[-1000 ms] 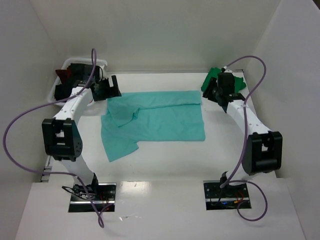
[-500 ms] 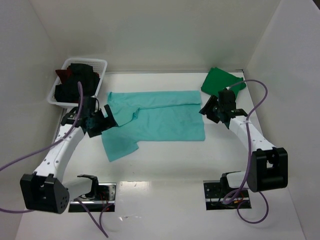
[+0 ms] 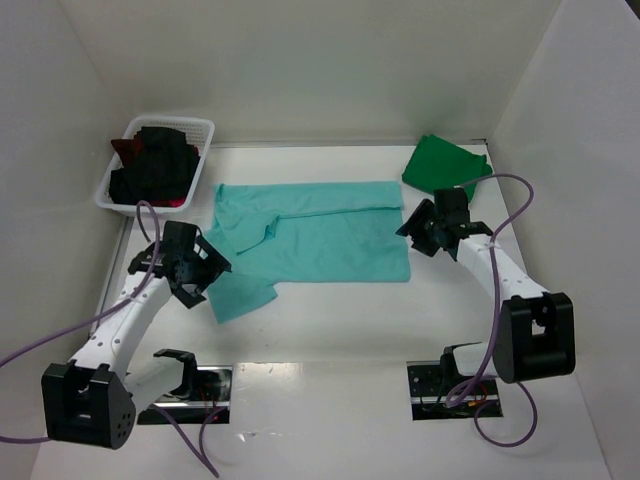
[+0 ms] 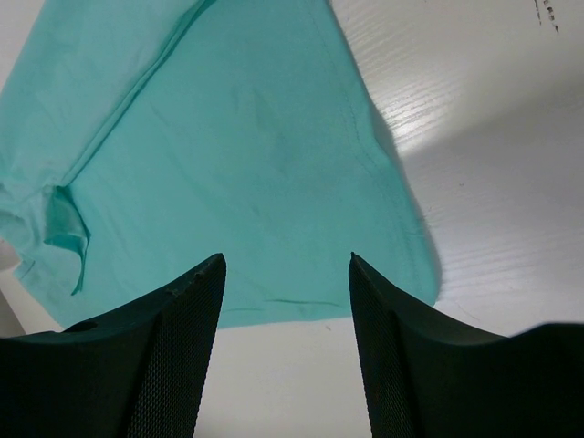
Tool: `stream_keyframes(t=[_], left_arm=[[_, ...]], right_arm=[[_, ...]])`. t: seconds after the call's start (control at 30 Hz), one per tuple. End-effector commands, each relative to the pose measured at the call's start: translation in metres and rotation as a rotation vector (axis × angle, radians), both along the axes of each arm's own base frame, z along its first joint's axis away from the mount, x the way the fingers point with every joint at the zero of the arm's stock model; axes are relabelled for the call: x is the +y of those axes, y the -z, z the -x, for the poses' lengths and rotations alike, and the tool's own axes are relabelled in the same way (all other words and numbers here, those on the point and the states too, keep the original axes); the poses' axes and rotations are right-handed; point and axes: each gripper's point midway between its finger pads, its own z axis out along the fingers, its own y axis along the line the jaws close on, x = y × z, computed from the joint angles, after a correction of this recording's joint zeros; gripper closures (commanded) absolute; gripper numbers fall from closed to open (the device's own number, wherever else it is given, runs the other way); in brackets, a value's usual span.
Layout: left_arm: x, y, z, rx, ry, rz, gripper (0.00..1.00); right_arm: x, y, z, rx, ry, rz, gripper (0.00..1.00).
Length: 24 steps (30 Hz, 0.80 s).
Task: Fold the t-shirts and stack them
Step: Grap the side of the flattened tshirt closest away from the robot with both arms
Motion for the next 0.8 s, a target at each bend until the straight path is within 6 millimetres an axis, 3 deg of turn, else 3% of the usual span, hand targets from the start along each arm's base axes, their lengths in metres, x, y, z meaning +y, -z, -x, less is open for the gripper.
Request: stream_keyframes(t=[0.0,0.17,0.23,0.37,0.5,0.6,0.77], left_arm=[[0.004,0.014,-0.014,-0.059,-0.136,0.026,0.0],[0.009,0.038,-0.005,-0.027,-0.216,0.025,0.0],[0.01,0.039,-0.008,-0.042,-0.23,0.024,0.0],[0.01,0.056,-0.001,0.012,-0.252,0.023,0.0],[0.011,0.068,0.001,0.053,-0.253,0.014,0.01],[0.015,0.082,0.007,0.1,-0.271,-0.015,0.04],[0.02,0.088,0.009,0.122,-0.279,-0.042,0.1]], right_arm=[[0.002,-0.001,-0.005,0.002,0.007,0.001,0.37],[0.004,0.005,-0.003,0.017,0.007,-0.011,0.37],[0.004,0.005,-0.003,0.017,0.007,-0.012,0.37],[0.008,0.025,0.002,0.082,-0.01,-0.025,0.37],[0.01,0.027,0.003,0.087,0.0,-0.044,0.37],[0.008,0.028,0.01,0.1,0.013,-0.041,0.37],[0.006,0.034,0.021,0.124,0.035,-0.044,0.37]])
